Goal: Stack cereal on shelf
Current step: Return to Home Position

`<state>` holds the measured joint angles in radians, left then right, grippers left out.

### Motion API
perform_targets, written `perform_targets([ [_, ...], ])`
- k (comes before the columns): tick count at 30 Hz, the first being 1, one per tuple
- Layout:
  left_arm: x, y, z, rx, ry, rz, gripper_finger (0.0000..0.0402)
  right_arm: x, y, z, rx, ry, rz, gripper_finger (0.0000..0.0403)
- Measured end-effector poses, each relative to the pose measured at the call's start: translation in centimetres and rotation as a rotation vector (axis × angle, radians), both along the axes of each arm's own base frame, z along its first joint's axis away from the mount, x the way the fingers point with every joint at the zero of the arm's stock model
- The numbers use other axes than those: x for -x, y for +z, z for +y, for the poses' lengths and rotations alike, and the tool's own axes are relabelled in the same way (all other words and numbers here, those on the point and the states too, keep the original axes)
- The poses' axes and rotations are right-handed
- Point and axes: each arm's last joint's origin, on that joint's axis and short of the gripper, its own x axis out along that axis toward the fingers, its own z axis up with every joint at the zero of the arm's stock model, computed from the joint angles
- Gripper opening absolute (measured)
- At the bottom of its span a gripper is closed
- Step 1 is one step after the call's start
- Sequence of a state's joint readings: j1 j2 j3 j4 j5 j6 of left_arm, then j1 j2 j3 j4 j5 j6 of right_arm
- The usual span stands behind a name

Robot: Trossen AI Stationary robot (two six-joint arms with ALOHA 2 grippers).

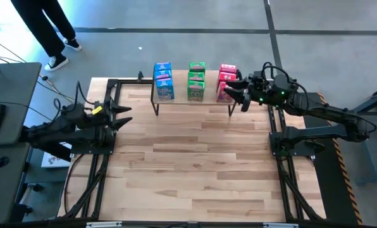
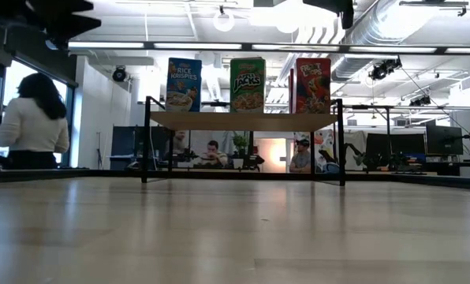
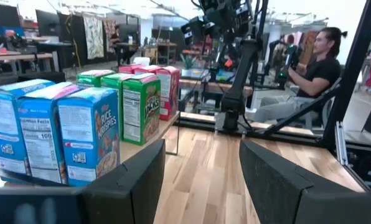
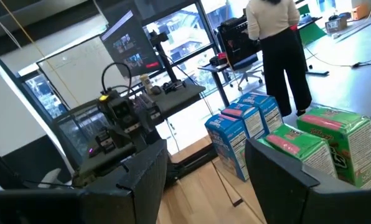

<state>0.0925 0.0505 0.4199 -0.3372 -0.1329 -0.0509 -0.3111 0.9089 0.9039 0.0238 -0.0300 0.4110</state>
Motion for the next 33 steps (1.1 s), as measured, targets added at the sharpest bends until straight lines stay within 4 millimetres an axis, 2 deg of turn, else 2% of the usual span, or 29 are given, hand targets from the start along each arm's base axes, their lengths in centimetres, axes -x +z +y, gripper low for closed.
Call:
perform_targets([
  [3,0.1,-1.2,0.0,-0.001,0.001,-0.001,0.0198,0.0,0.0,0.0,0.0,0.001,0.0,0.0209],
  [10,-1.4,-3.9,0.1,-0.025,-0.018,0.058,0.0198,0.0,0.0,0.0,0.003,0.004,0.005,0.0209],
  [21,-3.1,-7.2,0.2,0.01,-0.016,-0.027,0.0198,0.3,0.1,0.2,0.031,0.055,0.002,0.0209],
  [26,-3.3,-8.0,0.4,0.075,0.023,-0.037,0.0198,2.2,0.6,0.8,0.119,0.069,0.033,0.0209],
  [33,-3.6,-9.2,0.6,0.103,0.077,-0.031,0.0198,7.4,1.1,2.2,0.18,0.043,0.069,0.0209],
])
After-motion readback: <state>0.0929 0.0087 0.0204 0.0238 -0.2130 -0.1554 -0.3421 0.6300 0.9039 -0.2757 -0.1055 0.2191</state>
